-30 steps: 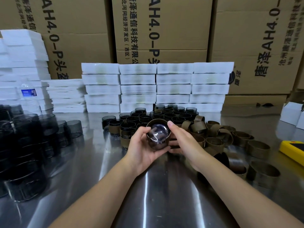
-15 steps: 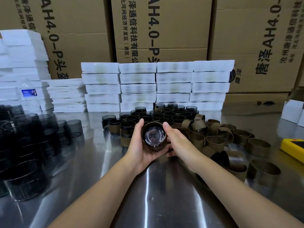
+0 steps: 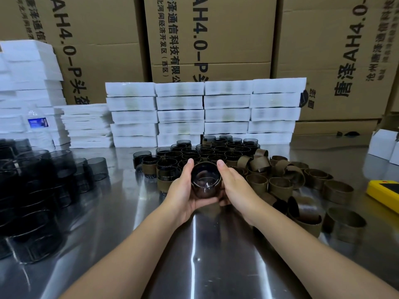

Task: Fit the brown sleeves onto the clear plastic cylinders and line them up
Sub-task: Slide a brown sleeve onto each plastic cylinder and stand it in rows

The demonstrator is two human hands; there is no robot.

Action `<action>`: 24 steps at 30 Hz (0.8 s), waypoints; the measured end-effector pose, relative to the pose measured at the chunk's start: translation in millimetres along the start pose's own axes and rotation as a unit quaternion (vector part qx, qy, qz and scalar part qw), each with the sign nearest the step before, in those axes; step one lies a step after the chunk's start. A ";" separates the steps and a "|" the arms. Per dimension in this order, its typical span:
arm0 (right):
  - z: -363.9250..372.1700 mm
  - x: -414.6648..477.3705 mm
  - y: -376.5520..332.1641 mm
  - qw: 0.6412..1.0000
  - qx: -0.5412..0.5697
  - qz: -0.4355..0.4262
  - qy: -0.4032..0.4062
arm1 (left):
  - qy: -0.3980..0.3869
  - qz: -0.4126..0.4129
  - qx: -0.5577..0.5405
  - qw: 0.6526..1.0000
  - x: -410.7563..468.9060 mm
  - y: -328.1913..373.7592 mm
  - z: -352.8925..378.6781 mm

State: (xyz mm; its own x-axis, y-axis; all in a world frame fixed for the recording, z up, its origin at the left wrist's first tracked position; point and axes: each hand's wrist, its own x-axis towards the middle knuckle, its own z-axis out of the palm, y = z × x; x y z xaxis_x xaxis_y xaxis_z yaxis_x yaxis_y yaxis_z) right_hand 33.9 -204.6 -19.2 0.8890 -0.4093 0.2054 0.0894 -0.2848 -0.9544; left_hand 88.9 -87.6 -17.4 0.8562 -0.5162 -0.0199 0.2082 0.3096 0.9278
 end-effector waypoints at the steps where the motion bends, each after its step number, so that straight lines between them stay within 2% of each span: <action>1: -0.2 0.7 0.6 1.000 0.001 0.001 0.007 | 0.004 0.001 0.003 1.000 -0.5 -0.4 0.8; 8: -1.0 2.6 1.4 1.000 -0.001 0.012 0.018 | 0.010 0.019 0.016 1.000 -1.2 -1.7 3.5; 16: -1.7 0.6 -1.4 0.998 0.051 0.039 -0.009 | 0.012 0.021 0.011 1.000 -2.9 -0.8 3.3; 24: -2.0 -0.3 -3.1 0.998 0.051 0.033 -0.015 | 0.019 0.022 -0.003 1.000 -5.1 1.1 4.2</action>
State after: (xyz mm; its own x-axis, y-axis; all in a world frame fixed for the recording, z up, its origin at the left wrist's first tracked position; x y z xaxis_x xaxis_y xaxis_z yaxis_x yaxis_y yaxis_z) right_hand 32.4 -205.4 -15.9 0.9074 -0.3978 0.1356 0.0733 -0.1679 -0.9831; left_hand 82.7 -88.0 -14.8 0.8820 -0.4712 0.0062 0.1733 0.3365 0.9256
